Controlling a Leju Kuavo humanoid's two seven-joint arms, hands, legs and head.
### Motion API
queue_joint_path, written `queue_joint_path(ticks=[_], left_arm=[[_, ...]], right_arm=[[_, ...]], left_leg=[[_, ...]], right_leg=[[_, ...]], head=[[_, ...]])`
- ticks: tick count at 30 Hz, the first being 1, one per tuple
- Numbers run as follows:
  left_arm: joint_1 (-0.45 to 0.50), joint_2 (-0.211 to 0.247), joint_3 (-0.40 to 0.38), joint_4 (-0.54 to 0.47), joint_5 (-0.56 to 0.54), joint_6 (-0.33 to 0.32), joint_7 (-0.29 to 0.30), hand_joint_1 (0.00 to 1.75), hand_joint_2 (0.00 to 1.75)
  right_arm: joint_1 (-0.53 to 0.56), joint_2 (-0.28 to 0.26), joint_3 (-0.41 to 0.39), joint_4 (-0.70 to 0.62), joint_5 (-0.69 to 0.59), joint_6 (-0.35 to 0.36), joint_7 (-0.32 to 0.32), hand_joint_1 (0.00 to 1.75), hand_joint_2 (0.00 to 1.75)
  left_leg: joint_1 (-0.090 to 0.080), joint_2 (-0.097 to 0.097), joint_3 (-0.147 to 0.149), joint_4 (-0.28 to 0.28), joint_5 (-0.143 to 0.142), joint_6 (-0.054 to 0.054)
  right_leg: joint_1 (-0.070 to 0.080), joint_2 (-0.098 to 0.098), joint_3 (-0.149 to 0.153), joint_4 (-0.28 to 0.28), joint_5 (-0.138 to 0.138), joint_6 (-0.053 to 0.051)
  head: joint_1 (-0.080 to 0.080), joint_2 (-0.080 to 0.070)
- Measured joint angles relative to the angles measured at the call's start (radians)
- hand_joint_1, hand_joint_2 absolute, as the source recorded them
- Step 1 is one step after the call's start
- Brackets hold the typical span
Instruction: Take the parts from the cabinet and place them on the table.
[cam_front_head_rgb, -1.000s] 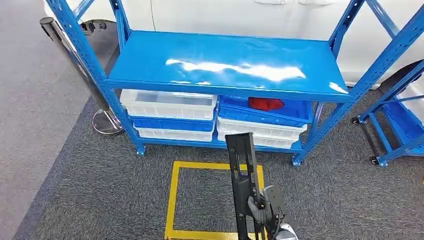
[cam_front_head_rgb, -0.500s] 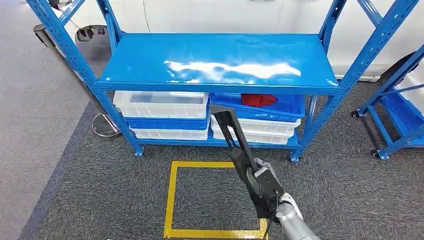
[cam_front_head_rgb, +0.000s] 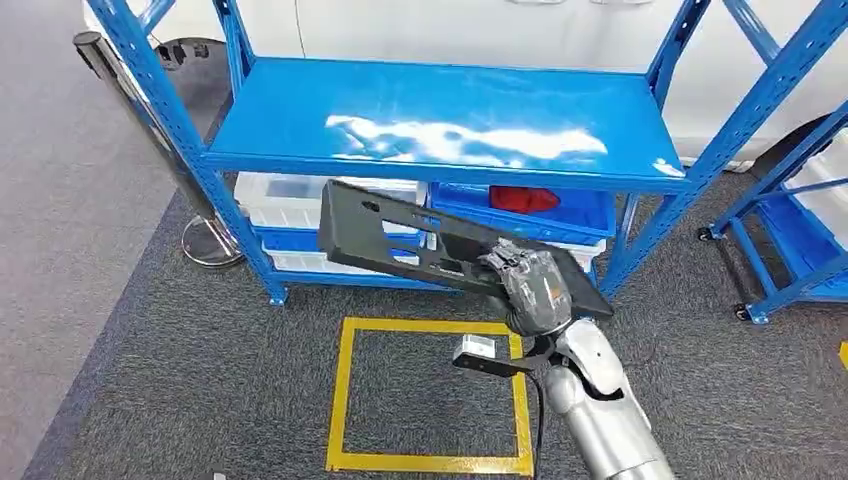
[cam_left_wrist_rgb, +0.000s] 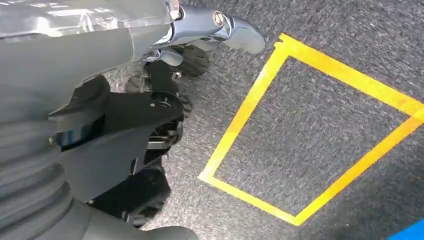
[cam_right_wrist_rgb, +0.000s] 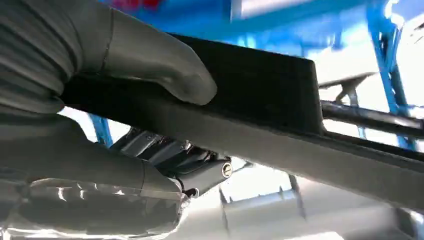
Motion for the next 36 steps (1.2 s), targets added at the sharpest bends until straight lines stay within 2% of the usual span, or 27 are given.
queue_joint_path(ticks=[1, 2, 3, 5, 6, 7, 10, 11, 12, 13, 15, 16, 17, 18, 20, 21, 22, 25, 26, 27, 28, 30, 31, 32, 33, 34, 36], left_arm=[[0.0, 0.0, 0.0, 0.0, 0.0, 0.003, 0.0, 0.0, 1.75], [0.0, 0.0, 0.0, 0.0, 0.001, 0.006, 0.0, 0.0, 1.75], [0.0, 0.0, 0.0, 0.0, 0.001, 0.007, 0.0, 0.0, 1.75], [-0.001, 0.0, -0.001, 0.0, 0.001, 0.009, 0.001, 0.0, 1.75], [-0.002, 0.0, -0.002, 0.0, 0.001, 0.012, 0.001, 0.0, 1.75], [-0.004, 0.0, -0.002, 0.0, 0.0, 0.02, 0.001, 0.0, 1.75], [-0.003, 0.0, -0.005, 0.0, 0.0, 0.029, 0.001, 0.0, 1.75], [-0.003, 0.0, -0.006, 0.0, 0.0, 0.029, 0.0, 0.0, 1.75], [-0.002, 0.0, -0.006, 0.0, 0.0, 0.029, -0.003, 0.0, 1.75], [-0.002, 0.0, -0.006, 0.0, 0.0, 0.029, -0.003, 0.0, 1.75], [-0.001, 0.0, -0.006, 0.0, 0.002, 0.029, -0.006, 0.0, 1.75], [0.001, 0.0, -0.006, 0.0, 0.002, 0.029, -0.008, 0.0, 1.75], [0.002, 0.0, -0.006, 0.0, 0.002, 0.029, -0.008, 0.0, 1.75], [0.003, 0.0, -0.006, 0.0, 0.003, 0.027, -0.008, 0.0, 1.75], [0.002, 0.0, -0.006, 0.0, 0.003, 0.024, -0.009, 0.0, 1.75], [0.002, 0.0, -0.006, 0.0, 0.003, 0.023, -0.009, 0.0, 1.75], [0.002, 0.0, -0.006, 0.0, 0.003, 0.023, -0.009, 0.0, 1.75], [0.005, 0.0, -0.006, 0.0, 0.003, 0.022, -0.01, 0.0, 1.75], [0.005, 0.0, -0.007, 0.0, 0.004, 0.022, -0.01, 0.0, 1.75], [0.005, 0.0, -0.007, 0.0, 0.003, 0.022, -0.01, 0.0, 1.75], [0.004, 0.0, -0.007, 0.0, 0.003, 0.021, -0.01, 0.0, 1.75], [0.004, 0.0, -0.007, 0.0, 0.003, 0.02, -0.01, 0.0, 1.75], [0.004, 0.0, -0.007, 0.0, 0.003, 0.02, -0.01, 0.0, 1.75], [0.005, 0.0, -0.007, 0.0, 0.003, 0.019, -0.01, 0.0, 1.75], [0.006, 0.0, -0.007, 0.0, 0.003, 0.018, -0.01, 0.0, 1.75], [0.005, 0.0, -0.007, 0.0, 0.003, 0.018, -0.01, 0.0, 1.75], [0.006, -0.001, -0.008, 0.0, 0.003, 0.017, -0.01, 0.0, 1.75]], right_arm=[[-0.022, -0.012, 0.012, -0.011, 0.02, 0.0, 0.012, 1.75, 1.75], [-0.049, -0.022, 0.029, -0.018, 0.036, 0.001, 0.021, 1.75, 1.75], [-0.076, -0.033, 0.046, -0.024, 0.047, 0.004, 0.03, 1.75, 1.75], [-0.128, -0.048, 0.071, -0.038, 0.067, 0.021, 0.053, 1.75, 1.75], [-0.153, -0.054, 0.084, -0.043, 0.072, 0.029, 0.061, 1.75, 1.75], [-0.178, -0.058, 0.097, -0.045, 0.072, 0.041, 0.063, 1.75, 1.75], [-0.217, -0.064, 0.124, -0.055, 0.066, 0.065, 0.062, 1.75, 1.75], [-0.228, -0.068, 0.13, -0.058, 0.061, 0.073, 0.063, 1.75, 1.75], [-0.239, -0.069, 0.137, -0.061, 0.056, 0.076, 0.062, 1.75, 1.75], [-0.25, -0.069, 0.143, -0.065, 0.051, 0.079, 0.062, 1.75, 1.75], [-0.259, -0.069, 0.156, -0.068, 0.044, 0.09, 0.061, 1.75, 1.75], [-0.259, -0.07, 0.161, -0.068, 0.043, 0.09, 0.061, 1.75, 1.75], [-0.259, -0.07, 0.166, -0.068, 0.043, 0.091, 0.06, 1.75, 1.75], [-0.259, -0.07, 0.171, -0.069, 0.042, 0.093, 0.06, 1.75, 1.75], [-0.26, -0.07, 0.175, -0.078, 0.041, 0.096, 0.061, 1.75, 1.75], [-0.262, -0.071, 0.178, -0.083, 0.039, 0.097, 0.062, 1.75, 1.75], [-0.264, -0.071, 0.179, -0.084, 0.038, 0.099, 0.062, 1.75, 1.75], [-0.264, -0.071, 0.184, -0.085, 0.037, 0.105, 0.063, 1.75, 1.75], [-0.265, -0.071, 0.187, -0.087, 0.037, 0.105, 0.063, 1.75, 1.75], [-0.265, -0.073, 0.187, -0.091, 0.037, 0.105, 0.063, 1.75, 1.75], [-0.269, -0.075, 0.187, -0.094, 0.036, 0.105, 0.063, 1.75, 1.75], [-0.268, -0.077, 0.187, -0.095, 0.036, 0.106, 0.066, 1.75, 1.75], [-0.262, -0.077, 0.188, -0.096, 0.036, 0.106, 0.067, 1.75, 1.75], [-0.256, -0.079, 0.189, -0.096, 0.036, 0.106, 0.069, 1.75, 1.75], [-0.251, -0.081, 0.189, -0.097, 0.036, 0.106, 0.071, 1.75, 1.75], [-0.247, -0.082, 0.189, -0.099, 0.036, 0.106, 0.074, 1.75, 1.75], [-0.247, -0.084, 0.189, -0.107, 0.036, 0.105, 0.076, 1.75, 1.75]], left_leg=[[0.0, 0.0, -0.002, 0.002, 0.0, 0.0], [0.0, 0.0, -0.003, 0.004, 0.0, 0.0], [0.001, 0.0, -0.003, 0.007, 0.0, 0.0], [0.001, 0.0, -0.003, 0.015, -0.004, -0.006], [0.0, -0.001, -0.007, 0.019, -0.007, -0.011], [-0.008, -0.001, -0.015, 0.029, -0.009, -0.016], [-0.005, -0.002, -0.019, 0.02, -0.001, -0.031], [-0.004, -0.003, -0.021, 0.023, -0.005, -0.037], [-0.001, -0.003, -0.028, 0.041, -0.022, -0.042], [-0.001, -0.003, -0.05, 0.094, -0.058, -0.046], [0.002, -0.003, -0.119, 0.253, -0.131, -0.052], [0.002, -0.003, -0.15, 0.319, -0.15, -0.053], [0.002, -0.003, -0.162, 0.338, -0.145, -0.052], [0.002, -0.003, -0.15, 0.308, -0.117, -0.05], [0.002, -0.003, -0.078, 0.15, -0.026, -0.042], [0.002, -0.004, -0.039, 0.06, 0.013, -0.034], [-0.004, -0.005, -0.026, 0.039, -0.001, -0.032], [-0.008, -0.005, -0.029, 0.025, 0.0, -0.024], [-0.003, -0.005, -0.027, 0.016, 0.005, -0.016], [0.002, -0.003, -0.022, 0.007, 0.011, -0.01], [0.002, -0.003, -0.021, 0.003, 0.013, -0.004], [0.001, -0.002, -0.022, 0.004, 0.013, -0.001], [0.001, -0.001, -0.022, 0.004, 0.013, -0.001], [0.001, -0.001, -0.022, 0.005, 0.013, 0.0], [0.002, -0.001, -0.021, 0.006, 0.012, 0.0], [0.002, -0.002, -0.021, 0.008, 0.011, -0.001], [0.002, -0.002, -0.021, 0.017, 0.005, -0.008]], right_leg=[[-0.001, 0.0, -0.029, 0.06, -0.014, 0.003], [-0.003, -0.001, -0.033, 0.066, 0.001, 0.006], [-0.006, -0.001, -0.01, 0.021, 0.037, 0.006], [-0.01, -0.001, 0.069, -0.147, 0.125, 0.003], [-0.01, -0.001, 0.095, -0.213, 0.136, 0.001], [-0.004, 0.0, 0.101, -0.23, 0.128, -0.003], [0.0, 0.001, 0.092, -0.225, 0.131, -0.021], [-0.004, 0.0, 0.094, -0.232, 0.136, -0.03], [-0.006, -0.001, 0.095, -0.235, 0.138, -0.037], [-0.006, -0.001, 0.095, -0.235, 0.139, -0.043], [-0.004, -0.001, 0.095, -0.235, 0.138, -0.046], [-0.002, -0.001, 0.095, -0.235, 0.138, -0.046], [-0.001, -0.001, 0.095, -0.235, 0.138, -0.046], [0.0, 0.0, 0.096, -0.234, 0.138, -0.046], [0.001, 0.001, 0.098, -0.234, 0.137, -0.044], [0.001, 0.001, 0.099, -0.234, 0.135, -0.042], [0.007, 0.002, 0.095, -0.232, 0.136, -0.037], [0.002, 0.002, 0.09, -0.238, 0.143, -0.019], [0.006, 0.002, 0.09, -0.238, 0.143, -0.012], [0.0, 0.002, 0.088, -0.229, 0.132, -0.008], [0.002, 0.002, 0.069, -0.19, 0.102, -0.005], [-0.001, 0.002, 0.004, -0.047, 0.031, 0.0], [-0.001, 0.002, -0.032, 0.028, 0.005, 0.002], [-0.002, 0.001, -0.053, 0.07, 0.0, 0.004], [-0.004, 0.001, -0.049, 0.06, 0.02, 0.005], [-0.007, 0.001, -0.025, 0.005, 0.059, 0.006], [-0.01, -0.005, 0.056, -0.16, 0.141, 0.004]], head=[[0.0, 0.0], [0.0, 0.0], [0.0, 0.0], [0.0, 0.0], [0.001, 0.0], [0.0, 0.0], [-0.004, 0.0], [-0.002, 0.0], [-0.005, 0.0], [-0.006, 0.0], [-0.005, 0.0], [-0.005, 0.0], [-0.005, 0.0], [-0.005, 0.0], [-0.005, 0.0], [-0.005, 0.0], [-0.004, 0.0], [-0.005, 0.0], [-0.004, 0.0], [-0.005, 0.0], [0.0, 0.0], [0.0, 0.0], [0.0, 0.0], [0.0, 0.0], [0.0, 0.0], [0.0, 0.0], [0.0, 0.0]])
